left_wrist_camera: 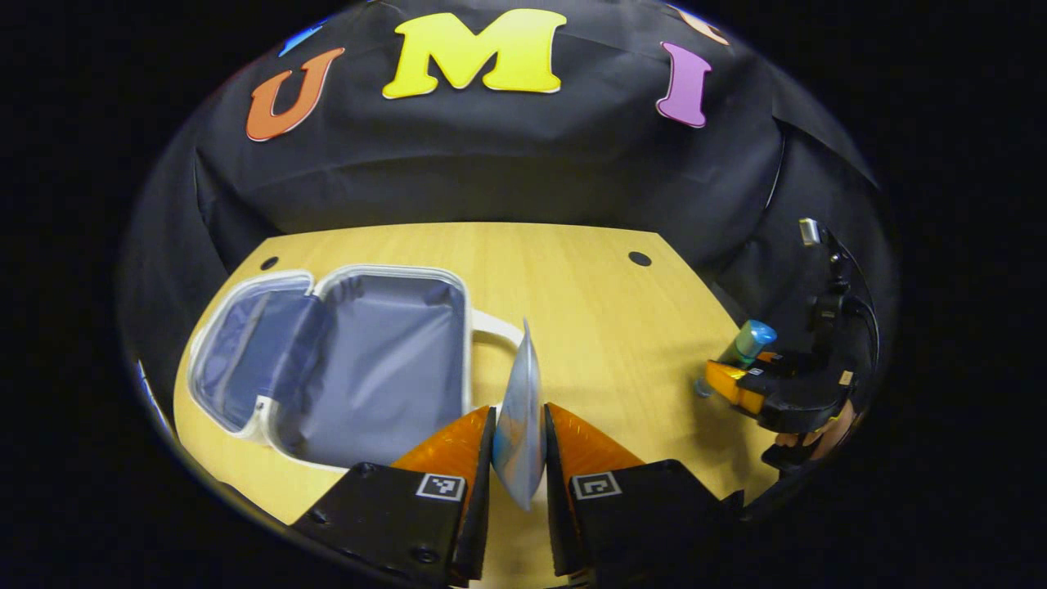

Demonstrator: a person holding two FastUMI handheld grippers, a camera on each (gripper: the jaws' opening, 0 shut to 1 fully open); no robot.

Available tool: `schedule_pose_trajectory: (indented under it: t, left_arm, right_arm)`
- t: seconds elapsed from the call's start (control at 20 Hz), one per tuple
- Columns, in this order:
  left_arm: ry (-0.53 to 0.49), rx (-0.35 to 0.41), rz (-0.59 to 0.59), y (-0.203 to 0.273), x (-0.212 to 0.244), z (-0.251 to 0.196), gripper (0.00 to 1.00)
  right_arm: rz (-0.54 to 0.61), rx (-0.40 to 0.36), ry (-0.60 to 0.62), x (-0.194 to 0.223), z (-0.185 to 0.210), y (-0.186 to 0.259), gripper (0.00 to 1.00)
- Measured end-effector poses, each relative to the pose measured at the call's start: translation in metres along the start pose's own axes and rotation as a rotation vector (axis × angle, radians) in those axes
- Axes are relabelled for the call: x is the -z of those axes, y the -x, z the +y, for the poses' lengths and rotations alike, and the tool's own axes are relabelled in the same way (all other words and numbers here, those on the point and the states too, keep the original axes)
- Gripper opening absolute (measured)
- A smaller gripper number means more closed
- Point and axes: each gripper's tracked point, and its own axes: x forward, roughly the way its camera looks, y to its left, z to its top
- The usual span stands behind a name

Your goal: First open the suitcase, pack the skin care products into it, and then close the suitcase.

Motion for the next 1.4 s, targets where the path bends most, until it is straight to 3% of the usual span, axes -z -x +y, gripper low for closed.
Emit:
schedule_pose_trajectory:
  t: [0.3, 0.5, 0.55, 0.6, 0.7, 0.85, 1.0, 1.4]
  left_arm:
    - [0.051, -0.070, 0.020, -0.010, -0.004, 0.099, 0.33]
    - [0.051, -0.042, 0.177, -0.040, 0.032, 0.126, 0.34]
    - [0.047, -0.038, 0.233, -0.042, 0.043, 0.127, 0.39]
    - [0.050, -0.052, 0.279, -0.042, 0.053, 0.130, 0.34]
    - [0.064, -0.049, 0.318, -0.050, 0.060, 0.133, 0.33]
    - [0.060, -0.053, 0.385, -0.056, 0.071, 0.137, 0.39]
    - [0.074, -0.060, 0.450, -0.063, 0.084, 0.140, 0.34]
    - [0.067, -0.082, 0.468, -0.079, 0.081, 0.145, 0.34]
  right_arm:
    - [-0.003, 0.022, -0.040, 0.006, 0.030, 0.055, 0.34]
    - [-0.006, 0.040, -0.056, 0.003, 0.052, 0.076, 0.33]
    - [-0.002, 0.041, -0.061, 0.003, 0.058, 0.079, 0.34]
    - [0.000, 0.045, -0.057, 0.004, 0.063, 0.081, 0.34]
    - [-0.004, 0.059, -0.048, 0.003, 0.067, 0.087, 0.34]
    - [0.000, 0.094, -0.063, 0.002, 0.069, 0.095, 0.34]
    - [0.012, 0.092, -0.064, 0.003, 0.077, 0.097, 0.34]
    - [0.014, 0.077, -0.046, -0.005, 0.093, 0.102, 0.34]
